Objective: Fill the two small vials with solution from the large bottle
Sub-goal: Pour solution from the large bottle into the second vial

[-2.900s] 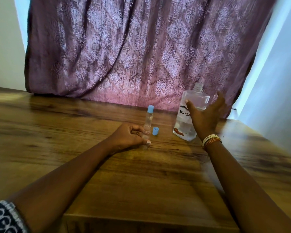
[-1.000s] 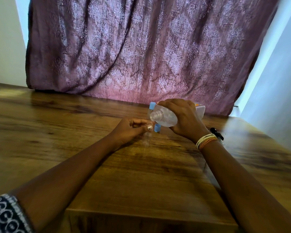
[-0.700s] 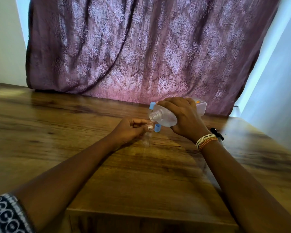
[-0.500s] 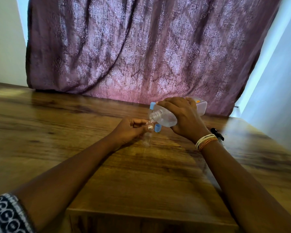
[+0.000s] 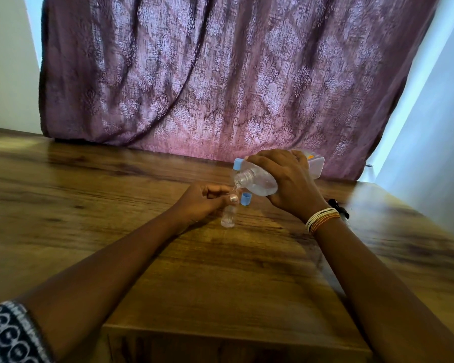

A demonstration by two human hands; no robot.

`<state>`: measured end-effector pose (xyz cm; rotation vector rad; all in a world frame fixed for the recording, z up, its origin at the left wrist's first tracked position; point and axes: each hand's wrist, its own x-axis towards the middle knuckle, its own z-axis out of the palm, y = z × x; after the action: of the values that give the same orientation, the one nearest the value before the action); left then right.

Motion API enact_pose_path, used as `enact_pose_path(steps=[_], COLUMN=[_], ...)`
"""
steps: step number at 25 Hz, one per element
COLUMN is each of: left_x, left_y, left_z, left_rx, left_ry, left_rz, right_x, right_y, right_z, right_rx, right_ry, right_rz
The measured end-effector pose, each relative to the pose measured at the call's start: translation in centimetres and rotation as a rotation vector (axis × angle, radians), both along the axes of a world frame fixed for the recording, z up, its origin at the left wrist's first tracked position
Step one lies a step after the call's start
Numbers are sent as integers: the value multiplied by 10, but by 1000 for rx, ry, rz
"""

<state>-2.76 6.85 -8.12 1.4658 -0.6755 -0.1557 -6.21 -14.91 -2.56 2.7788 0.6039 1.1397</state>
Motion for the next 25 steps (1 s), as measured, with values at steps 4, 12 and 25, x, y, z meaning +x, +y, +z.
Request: enact_pose_path(steps=[4, 12, 25], left_x=[1, 2, 1], left_y=[1, -1, -1], left_z=[0, -2, 1], left_rx=[6, 2, 30], left_ry=[21, 72, 70], left_rz=[2, 10, 30], right_x=[-1, -1, -2], right_y=[0, 0, 2], right_z=[1, 1, 2], right_rx=[1, -3, -1], right_ry=[1, -20, -24], right_rz=[-2, -1, 15])
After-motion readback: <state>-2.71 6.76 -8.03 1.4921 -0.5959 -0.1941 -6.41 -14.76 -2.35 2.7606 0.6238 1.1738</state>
